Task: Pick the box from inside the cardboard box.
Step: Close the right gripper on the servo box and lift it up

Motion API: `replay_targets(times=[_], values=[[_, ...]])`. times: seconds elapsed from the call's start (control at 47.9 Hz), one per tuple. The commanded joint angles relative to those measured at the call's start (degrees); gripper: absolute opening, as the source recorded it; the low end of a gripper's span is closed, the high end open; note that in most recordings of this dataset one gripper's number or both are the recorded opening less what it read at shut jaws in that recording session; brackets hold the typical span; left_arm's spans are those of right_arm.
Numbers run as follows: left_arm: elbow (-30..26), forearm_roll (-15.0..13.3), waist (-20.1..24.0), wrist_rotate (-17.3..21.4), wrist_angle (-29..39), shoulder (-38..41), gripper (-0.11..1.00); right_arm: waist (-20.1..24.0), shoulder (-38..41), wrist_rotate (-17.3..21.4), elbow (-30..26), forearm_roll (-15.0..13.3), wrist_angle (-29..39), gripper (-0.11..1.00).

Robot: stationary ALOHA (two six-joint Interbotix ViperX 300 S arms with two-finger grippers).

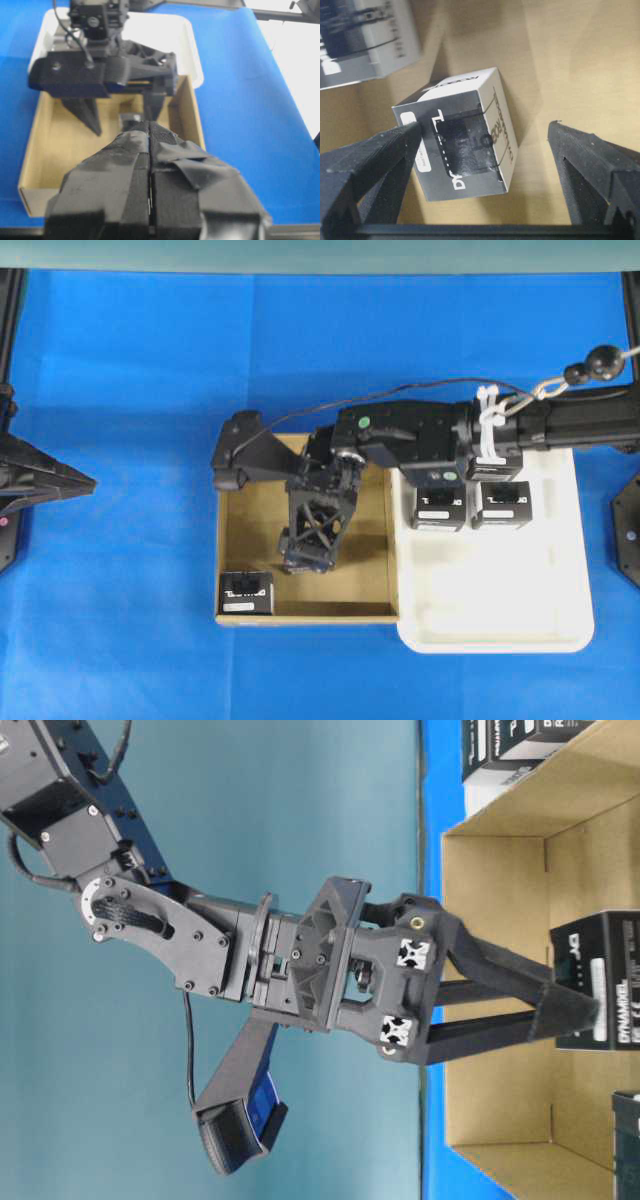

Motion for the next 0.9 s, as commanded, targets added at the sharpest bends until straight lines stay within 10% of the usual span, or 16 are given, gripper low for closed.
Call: replay_targets(times=[0.0, 0.877], values=[[-1.5, 0.2, -0.1, -0.1, -0.3, 0.6, -0.06, -1.4, 0.4, -0.3, 0.5, -0.7, 0.1, 1.0], [-1.5, 0.2, -0.1, 0.0, -0.3, 0.4, -0.06, -3.3, -2.5, -1.2, -0.3, -0.5, -0.2, 1.0]])
